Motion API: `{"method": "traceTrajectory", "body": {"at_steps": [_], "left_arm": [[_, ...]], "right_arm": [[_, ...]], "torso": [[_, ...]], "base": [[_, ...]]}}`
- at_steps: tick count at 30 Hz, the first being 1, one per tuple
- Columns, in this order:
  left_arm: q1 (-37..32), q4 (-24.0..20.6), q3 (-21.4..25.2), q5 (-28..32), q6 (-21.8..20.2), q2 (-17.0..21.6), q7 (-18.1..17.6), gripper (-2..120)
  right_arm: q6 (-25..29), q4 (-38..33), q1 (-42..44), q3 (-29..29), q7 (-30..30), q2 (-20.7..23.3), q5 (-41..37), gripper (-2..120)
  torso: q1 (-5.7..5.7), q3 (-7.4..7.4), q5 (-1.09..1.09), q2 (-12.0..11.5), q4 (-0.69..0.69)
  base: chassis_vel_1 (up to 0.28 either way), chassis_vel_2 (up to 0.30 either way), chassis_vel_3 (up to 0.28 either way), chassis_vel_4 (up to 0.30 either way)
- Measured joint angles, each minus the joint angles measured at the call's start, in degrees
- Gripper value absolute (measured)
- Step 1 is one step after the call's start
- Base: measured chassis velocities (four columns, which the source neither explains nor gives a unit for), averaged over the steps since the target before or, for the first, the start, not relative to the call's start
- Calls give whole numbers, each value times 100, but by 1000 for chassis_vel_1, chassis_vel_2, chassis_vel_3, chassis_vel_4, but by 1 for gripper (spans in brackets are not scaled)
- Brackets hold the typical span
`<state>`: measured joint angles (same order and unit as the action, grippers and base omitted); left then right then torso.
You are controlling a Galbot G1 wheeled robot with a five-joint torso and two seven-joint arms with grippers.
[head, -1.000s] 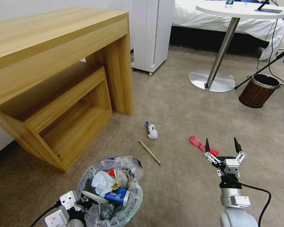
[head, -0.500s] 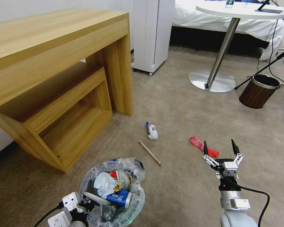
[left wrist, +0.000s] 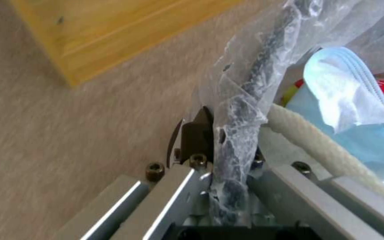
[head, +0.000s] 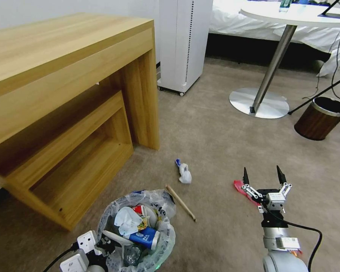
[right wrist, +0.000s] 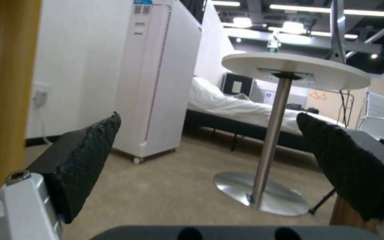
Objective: Pick up the trash bin and place the garbage on the floor into it.
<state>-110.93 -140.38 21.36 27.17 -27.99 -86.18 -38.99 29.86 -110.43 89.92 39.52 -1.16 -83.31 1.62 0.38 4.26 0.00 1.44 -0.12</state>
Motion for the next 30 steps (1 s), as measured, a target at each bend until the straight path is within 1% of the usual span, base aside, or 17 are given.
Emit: {"method": "traceTrajectory", "body": {"at_steps": [1, 2, 5, 10, 14, 15, 16, 18, 24, 27, 29, 30], "left_arm": [[3, -1, 22, 27, 9, 13, 0, 0], [3, -9, 48, 59, 11, 25, -3, 0], [11, -15, 80, 91, 16, 39, -7, 0], [17, -45, 146, 176, 22, 76, -24, 0], [-4, -71, 194, 218, 21, 119, -59, 0], [-4, -71, 194, 218, 21, 119, -59, 0], [-15, -78, 190, 218, 19, 121, -59, 0], [-16, -85, 189, 218, 19, 121, -60, 0], [-16, -94, 190, 217, 19, 124, -63, 0], [-16, -102, 196, 218, 19, 133, -63, 0], [-11, -141, 254, 282, 19, 173, -105, 0], [-11, -141, 254, 282, 19, 173, -105, 0]], "right_arm": [[12, 6, -6, 2, -32, 14, -7, 100], [14, 10, -7, 5, -35, 22, -16, 100], [6, 10, -8, 29, -40, 31, -37, 100], [-238, -61, -77, 148, -304, 73, -43, 100], [-997, -366, -124, 184, -811, 339, -529, 100], [-997, -366, -124, 184, -811, 339, -529, 100], [-1145, -371, -124, 239, -893, 441, -576, 100], [-1277, -364, -124, 298, -946, 527, -645, 100], [-1400, -359, -106, 353, -953, 636, -791, 100], [-1470, -366, -74, 332, -959, 756, -992, 100], [-1684, -480, -30, 165, -1114, 1154, -1640, 100], [-1684, -480, -30, 165, -1114, 1154, -1640, 100]], "torso": [[0, 0, -1, 0, -1], [1, 1, 4, 0, 1], [3, 2, 1, 0, 1], [0, -1, 2, 0, 0], [-2, -2, 0, 0, 0], [-2, -2, 0, 0, 0], [-2, -2, 1, 0, 0], [-1, -1, 2, 0, 0], [-1, -1, 1, 0, 0], [-1, -1, 2, 0, -1], [-2, -1, 1, 0, 0], [-2, -1, 1, 0, 0]], "base": [[-262, 205, 215, -220], [-203, 205, 163, -176], [-154, 177, 163, -132], [-36, 19, 26, -32], [18, -22, -32, 24], [0, 0, 0, 0], [0, 0, 0, 0], [0, 0, 0, 0], [0, 0, 0, 0], [0, 0, 0, 0], [0, 0, 0, 0], [0, 0, 0, 0]]}}
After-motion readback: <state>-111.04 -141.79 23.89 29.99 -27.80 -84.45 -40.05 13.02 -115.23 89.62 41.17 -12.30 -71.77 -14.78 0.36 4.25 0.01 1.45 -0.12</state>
